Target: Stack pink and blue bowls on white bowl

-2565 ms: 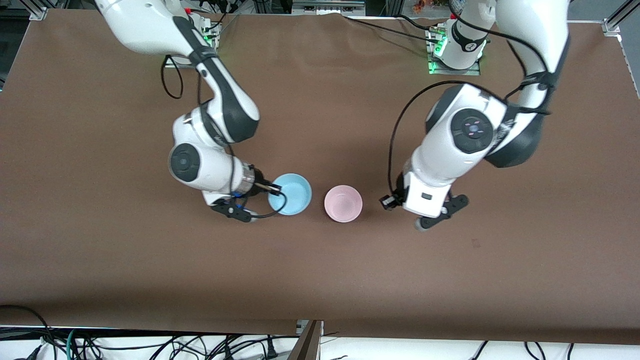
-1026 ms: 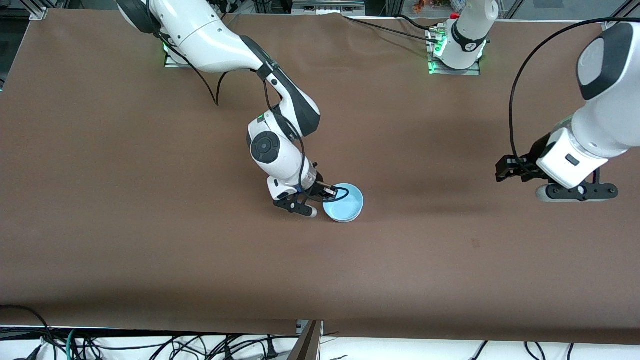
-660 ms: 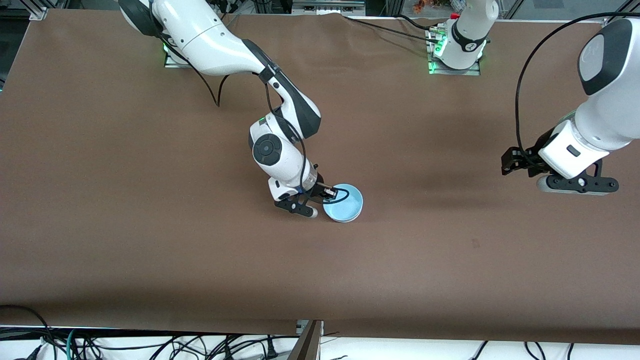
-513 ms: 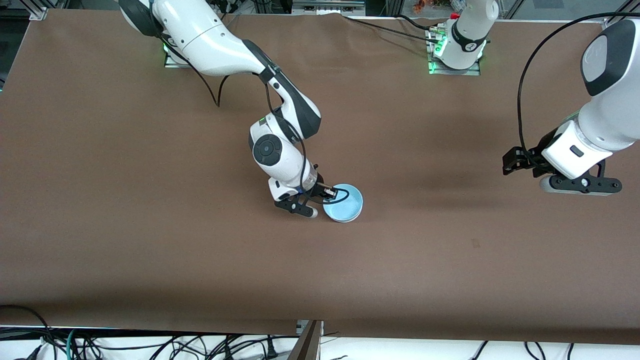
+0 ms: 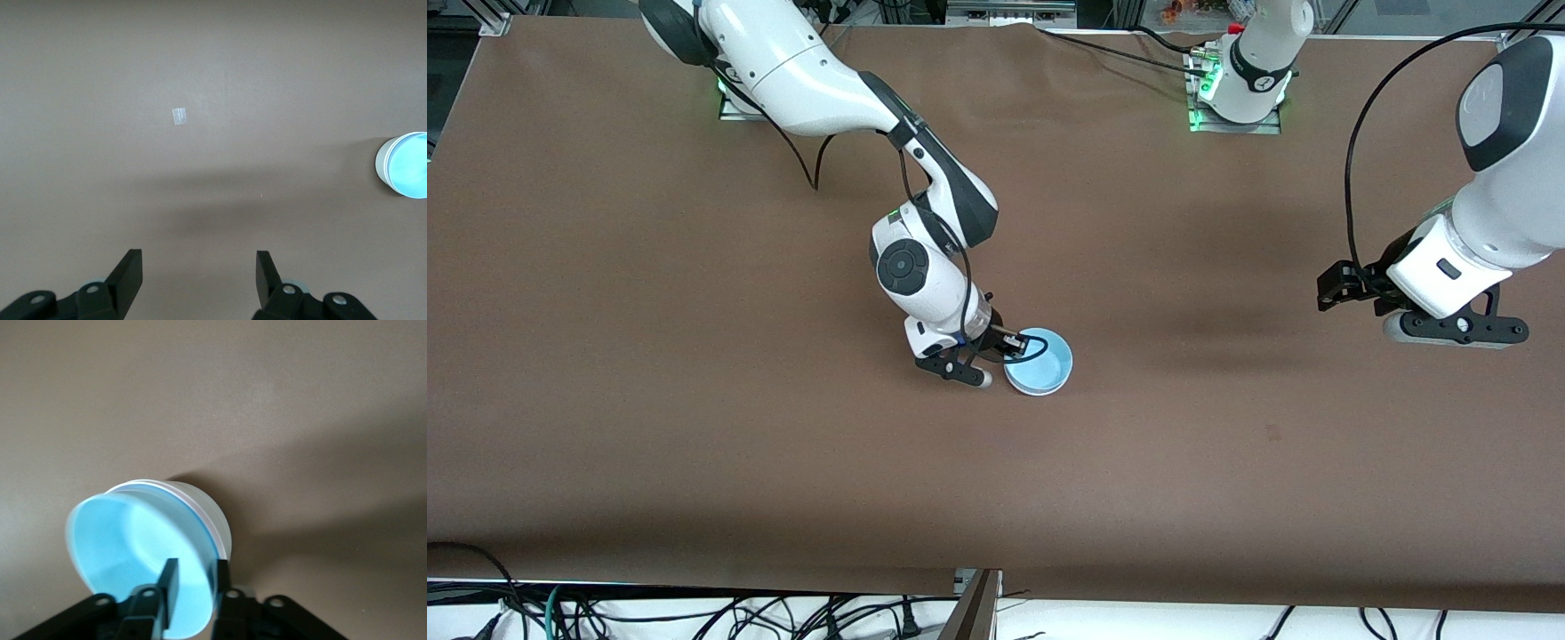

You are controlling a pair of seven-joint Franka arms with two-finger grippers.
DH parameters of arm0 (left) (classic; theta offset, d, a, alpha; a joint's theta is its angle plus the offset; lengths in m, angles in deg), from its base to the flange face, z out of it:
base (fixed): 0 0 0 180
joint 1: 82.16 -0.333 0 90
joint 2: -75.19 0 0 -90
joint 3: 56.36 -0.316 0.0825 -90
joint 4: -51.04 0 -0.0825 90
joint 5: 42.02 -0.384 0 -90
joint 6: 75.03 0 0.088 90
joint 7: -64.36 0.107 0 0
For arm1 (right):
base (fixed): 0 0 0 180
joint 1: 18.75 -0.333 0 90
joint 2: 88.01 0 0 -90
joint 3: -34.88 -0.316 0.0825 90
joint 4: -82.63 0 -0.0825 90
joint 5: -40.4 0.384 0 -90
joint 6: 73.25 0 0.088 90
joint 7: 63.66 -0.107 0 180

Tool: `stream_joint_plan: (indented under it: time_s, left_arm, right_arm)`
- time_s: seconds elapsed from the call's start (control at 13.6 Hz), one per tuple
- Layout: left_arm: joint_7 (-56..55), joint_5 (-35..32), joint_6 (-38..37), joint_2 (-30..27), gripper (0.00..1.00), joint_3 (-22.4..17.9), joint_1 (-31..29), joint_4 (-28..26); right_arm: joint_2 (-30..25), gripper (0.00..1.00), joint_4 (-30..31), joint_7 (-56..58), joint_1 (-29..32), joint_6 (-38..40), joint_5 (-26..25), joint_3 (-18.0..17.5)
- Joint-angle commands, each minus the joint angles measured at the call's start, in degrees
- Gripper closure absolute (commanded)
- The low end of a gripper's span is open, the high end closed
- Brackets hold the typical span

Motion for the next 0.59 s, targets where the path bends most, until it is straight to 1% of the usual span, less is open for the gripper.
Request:
stream_joint_plan:
  time_s: [0.0, 0.15, 0.22, 0.44, 0.51]
  left_arm:
    - [1.4, 1.3, 1.2, -1.2, 0.00, 0.2, -0.5, -1.4]
    - [1.2, 1.3, 1.1, -0.7, 0.00, 0.2, -0.3, -0.6]
    - [0.7, 1.3, 1.0, -0.6, 0.00, 0.2, -0.2, -0.1]
    - [0.4, 1.3, 1.0, 0.0, 0.00, 0.1, -0.1, 1.3]
    - [0.5, 1.3, 1.0, 0.2, 0.00, 0.2, -0.1, 2.1]
  right_arm:
    - [-0.1, 0.00, -5.1, -0.3, 0.4, 6.9, -0.6, 0.5]
    - [-0.6, 0.00, -10.9, 1.1, 4.0, 18.5, -0.7, 0.6]
    - [-1.2, 0.00, -12.5, 4.4, 6.1, 23.5, -0.7, 0.5]
    - [-6.5, 0.00, -12.7, 17.8, 12.1, 35.0, -1.5, 0.9]
    - [-7.6, 0.00, -12.7, 20.9, 13.1, 38.3, -4.0, 1.7]
